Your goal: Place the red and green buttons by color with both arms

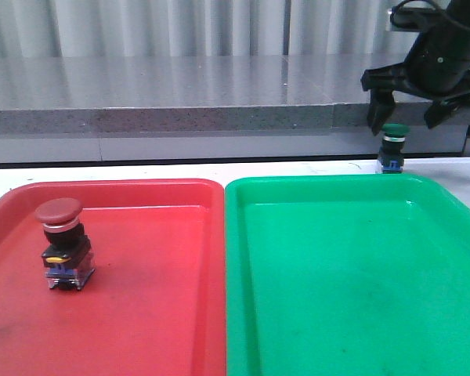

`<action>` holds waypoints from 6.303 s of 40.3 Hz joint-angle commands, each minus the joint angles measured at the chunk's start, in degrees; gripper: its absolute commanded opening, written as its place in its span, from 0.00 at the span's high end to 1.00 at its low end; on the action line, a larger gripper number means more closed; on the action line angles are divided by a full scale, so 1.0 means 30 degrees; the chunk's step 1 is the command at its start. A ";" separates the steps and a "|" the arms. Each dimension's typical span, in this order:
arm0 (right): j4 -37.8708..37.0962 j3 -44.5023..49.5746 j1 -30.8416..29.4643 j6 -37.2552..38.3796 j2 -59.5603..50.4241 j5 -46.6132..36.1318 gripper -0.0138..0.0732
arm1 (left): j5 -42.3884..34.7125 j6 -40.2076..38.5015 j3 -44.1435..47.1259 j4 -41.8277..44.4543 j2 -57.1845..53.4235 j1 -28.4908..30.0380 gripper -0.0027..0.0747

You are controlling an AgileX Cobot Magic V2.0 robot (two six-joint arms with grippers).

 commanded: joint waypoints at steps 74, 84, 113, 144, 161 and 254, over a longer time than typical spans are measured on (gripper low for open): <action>-0.0112 1.1524 0.6749 -0.1942 -1.5933 0.1600 0.60 | -0.1292 0.0043 -0.0469 -0.0215 0.0042 -0.0157 0.40; -0.0979 1.4424 0.7313 -0.1942 -1.6221 -0.0255 0.60 | -0.1292 0.0043 -0.0469 -0.0215 0.0042 -0.0157 0.40; -0.2536 1.5272 0.7313 -0.1942 -1.1746 -0.4510 0.60 | -0.1292 0.0043 -0.0469 -0.0215 0.0042 -0.0157 0.40; -0.2534 1.5272 0.7313 -0.1852 -0.9777 -0.5455 0.37 | -0.1292 0.0043 -0.0469 -0.0215 0.0042 -0.0157 0.40; -0.2180 1.3392 0.7313 -0.1708 -1.0639 -0.1631 0.27 | -0.1292 0.0043 -0.0469 -0.0215 0.0042 -0.0157 0.40; -0.0778 1.7678 0.7313 -0.1725 -3.0953 0.6558 0.92 | -0.1627 0.0043 -0.0469 -0.0069 0.0042 -0.0157 0.76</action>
